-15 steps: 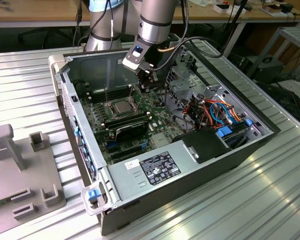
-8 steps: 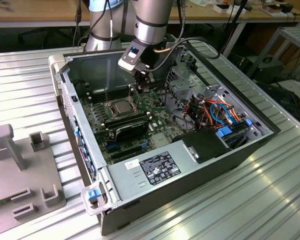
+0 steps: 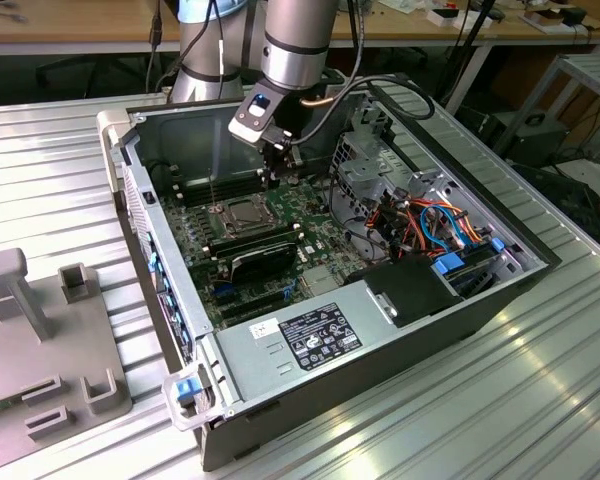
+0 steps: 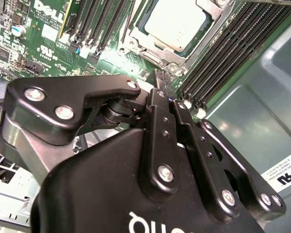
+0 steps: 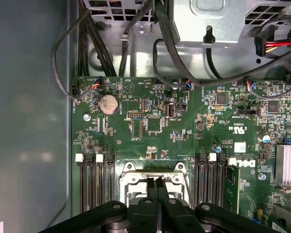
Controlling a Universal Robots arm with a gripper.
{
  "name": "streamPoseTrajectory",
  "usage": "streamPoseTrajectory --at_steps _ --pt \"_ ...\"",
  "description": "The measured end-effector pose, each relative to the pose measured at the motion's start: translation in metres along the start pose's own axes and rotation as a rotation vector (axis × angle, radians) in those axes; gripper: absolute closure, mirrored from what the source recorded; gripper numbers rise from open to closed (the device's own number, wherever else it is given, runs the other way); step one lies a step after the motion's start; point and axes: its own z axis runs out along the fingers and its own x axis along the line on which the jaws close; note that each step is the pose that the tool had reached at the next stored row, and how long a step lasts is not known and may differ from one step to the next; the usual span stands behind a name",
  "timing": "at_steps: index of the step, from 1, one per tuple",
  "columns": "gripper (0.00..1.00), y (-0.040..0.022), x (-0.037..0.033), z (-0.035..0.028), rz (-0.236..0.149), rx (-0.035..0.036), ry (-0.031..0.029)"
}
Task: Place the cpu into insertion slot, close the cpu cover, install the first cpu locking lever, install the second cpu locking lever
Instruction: 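Close the cpu cover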
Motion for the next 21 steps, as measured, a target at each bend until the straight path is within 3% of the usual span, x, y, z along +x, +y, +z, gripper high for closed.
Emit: streamPoseTrajectory --at_steps 11,13,16,21 --pt "0.89 -0.0023 0.0000 0.0000 0.000 0.0000 0.0000" --pt "0.89 -0.0121 0.0001 -0.0001 0.000 0.0000 -0.0001" --pt "0.89 -0.0216 0.0001 -0.0002 0.000 0.0000 0.0003" --pt "0.89 -0.0245 0.0002 -0.0002 0.000 0.0000 0.0004"
